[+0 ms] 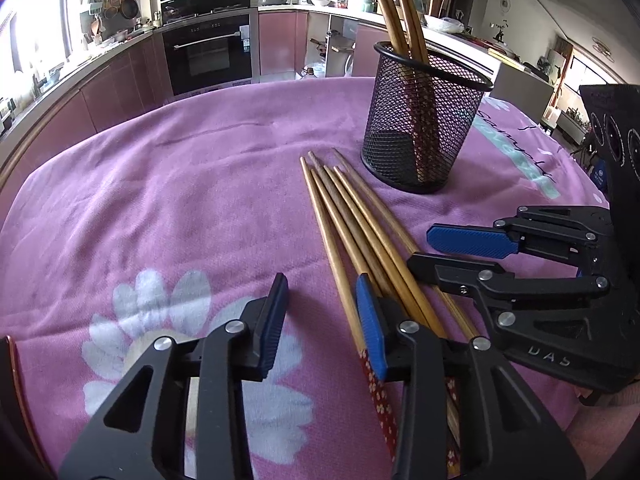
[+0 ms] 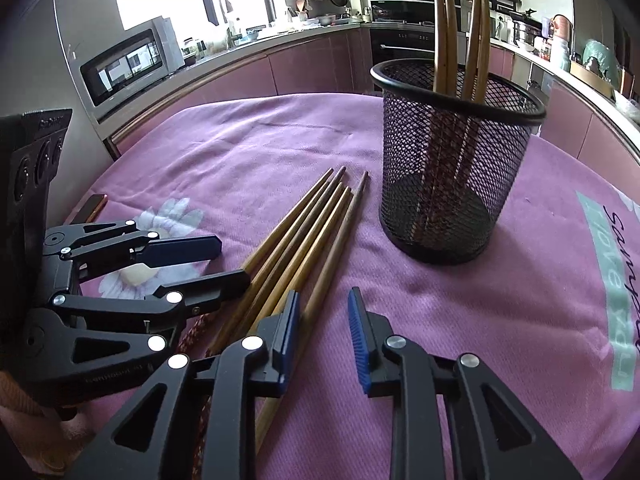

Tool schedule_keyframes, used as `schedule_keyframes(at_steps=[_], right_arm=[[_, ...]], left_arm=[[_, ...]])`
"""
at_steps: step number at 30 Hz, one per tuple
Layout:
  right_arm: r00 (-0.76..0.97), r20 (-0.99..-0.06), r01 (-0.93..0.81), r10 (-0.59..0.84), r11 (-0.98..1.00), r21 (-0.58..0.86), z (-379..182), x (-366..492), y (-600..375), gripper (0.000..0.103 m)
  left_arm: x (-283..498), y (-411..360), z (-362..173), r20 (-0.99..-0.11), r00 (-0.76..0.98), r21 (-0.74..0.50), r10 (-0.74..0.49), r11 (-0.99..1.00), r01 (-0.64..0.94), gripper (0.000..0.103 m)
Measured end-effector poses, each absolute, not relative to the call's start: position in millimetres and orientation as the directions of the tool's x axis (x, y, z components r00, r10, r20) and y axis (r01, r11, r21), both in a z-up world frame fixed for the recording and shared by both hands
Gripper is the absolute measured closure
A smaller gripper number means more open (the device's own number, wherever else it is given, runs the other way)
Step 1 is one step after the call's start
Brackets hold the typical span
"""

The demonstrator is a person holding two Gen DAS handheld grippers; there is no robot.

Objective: Organize utensils
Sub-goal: 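Move both open tools back toward the remaining chopsticks on the cloth, then close the left tool on one chopstick while the right tool grasps another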

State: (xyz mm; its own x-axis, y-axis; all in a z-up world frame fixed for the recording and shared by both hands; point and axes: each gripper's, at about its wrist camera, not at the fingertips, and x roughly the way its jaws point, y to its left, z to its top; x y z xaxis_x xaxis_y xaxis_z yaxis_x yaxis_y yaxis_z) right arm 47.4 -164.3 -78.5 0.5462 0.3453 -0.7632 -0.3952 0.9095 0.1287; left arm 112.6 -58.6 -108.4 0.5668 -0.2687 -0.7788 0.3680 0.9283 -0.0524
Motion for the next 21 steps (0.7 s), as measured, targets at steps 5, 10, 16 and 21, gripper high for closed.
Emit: schedule_keyframes(at_steps=[5, 10, 16, 21], right_arm=[[0.548, -0.768, -0.393, 0.332, 0.913, 0.115, -78, 56, -161, 0.083], [0.551, -0.769, -0.384, 0.326, 0.916, 0.113, -78, 64, -159, 0.084], [0.549, -0.766, -0.372, 0.334, 0.919, 0.133, -79, 74, -159, 0.086], [0.548, -0.763, -0.359, 0.342, 0.920, 0.155, -78, 75, -162, 0.093]], left_arm=[[125, -59, -108, -0.782, 0.560, -0.060, -0.272, 0.929, 0.366, 0.075], [136, -61, -108, -0.786, 0.557, -0.062, -0.267, 0.931, 0.359, 0.080], [143, -66, -109, -0.781, 0.568, -0.066, -0.260, 0.939, 0.339, 0.084], [145, -67, -110, -0.780, 0.571, -0.078, -0.258, 0.944, 0.321, 0.091]])
